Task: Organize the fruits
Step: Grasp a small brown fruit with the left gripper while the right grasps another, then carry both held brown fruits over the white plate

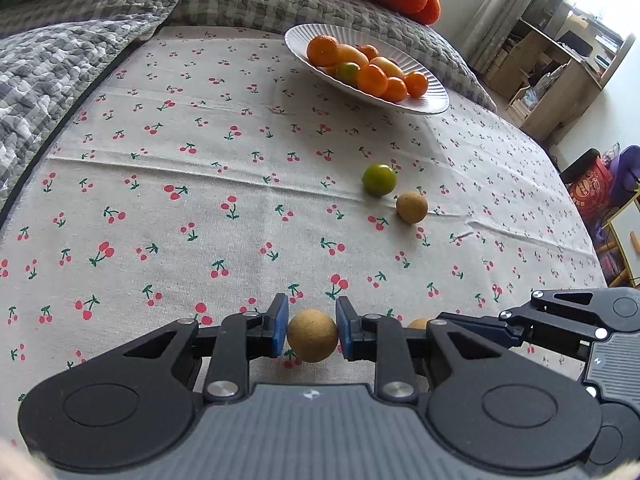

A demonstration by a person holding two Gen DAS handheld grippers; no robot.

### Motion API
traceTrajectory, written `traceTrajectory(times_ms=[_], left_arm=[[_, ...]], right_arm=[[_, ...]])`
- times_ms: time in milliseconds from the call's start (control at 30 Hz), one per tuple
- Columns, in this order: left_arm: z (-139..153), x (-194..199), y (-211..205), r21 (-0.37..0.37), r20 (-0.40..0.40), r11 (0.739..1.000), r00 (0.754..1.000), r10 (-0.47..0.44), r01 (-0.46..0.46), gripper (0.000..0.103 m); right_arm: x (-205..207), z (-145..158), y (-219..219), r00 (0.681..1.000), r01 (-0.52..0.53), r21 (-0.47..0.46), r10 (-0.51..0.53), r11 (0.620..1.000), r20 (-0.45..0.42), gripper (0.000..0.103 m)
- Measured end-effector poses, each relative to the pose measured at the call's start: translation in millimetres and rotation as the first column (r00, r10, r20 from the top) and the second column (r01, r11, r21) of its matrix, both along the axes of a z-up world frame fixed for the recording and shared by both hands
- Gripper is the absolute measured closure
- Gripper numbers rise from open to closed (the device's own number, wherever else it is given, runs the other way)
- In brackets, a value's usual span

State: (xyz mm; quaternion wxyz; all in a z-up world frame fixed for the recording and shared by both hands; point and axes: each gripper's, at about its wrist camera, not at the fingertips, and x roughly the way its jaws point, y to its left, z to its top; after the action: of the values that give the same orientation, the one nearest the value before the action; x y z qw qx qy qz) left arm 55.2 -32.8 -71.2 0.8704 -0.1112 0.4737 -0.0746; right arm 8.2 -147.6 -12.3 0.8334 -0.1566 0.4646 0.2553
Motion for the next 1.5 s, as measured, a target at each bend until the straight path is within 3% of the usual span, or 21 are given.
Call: traceTrajectory(times_ms=[1100, 1500], left_arm=[[12.8, 18.9, 13.7, -0.029, 0.039, 0.997, 0.997, 0.068, -0.067, 0.081], [47.1, 21.5, 10.6, -0.007, 0.084, 0.993, 0.99, 0.116, -0.116, 0.081]], right_arm=[[29.2, 20.7, -16.4, 0.986, 0.149, 0.093, -0.154, 0.985, 0.058, 0.079], [36.3, 49.5, -34.9, 0.969, 0.204, 0.192, -0.226, 0.96, 0.101, 0.079]])
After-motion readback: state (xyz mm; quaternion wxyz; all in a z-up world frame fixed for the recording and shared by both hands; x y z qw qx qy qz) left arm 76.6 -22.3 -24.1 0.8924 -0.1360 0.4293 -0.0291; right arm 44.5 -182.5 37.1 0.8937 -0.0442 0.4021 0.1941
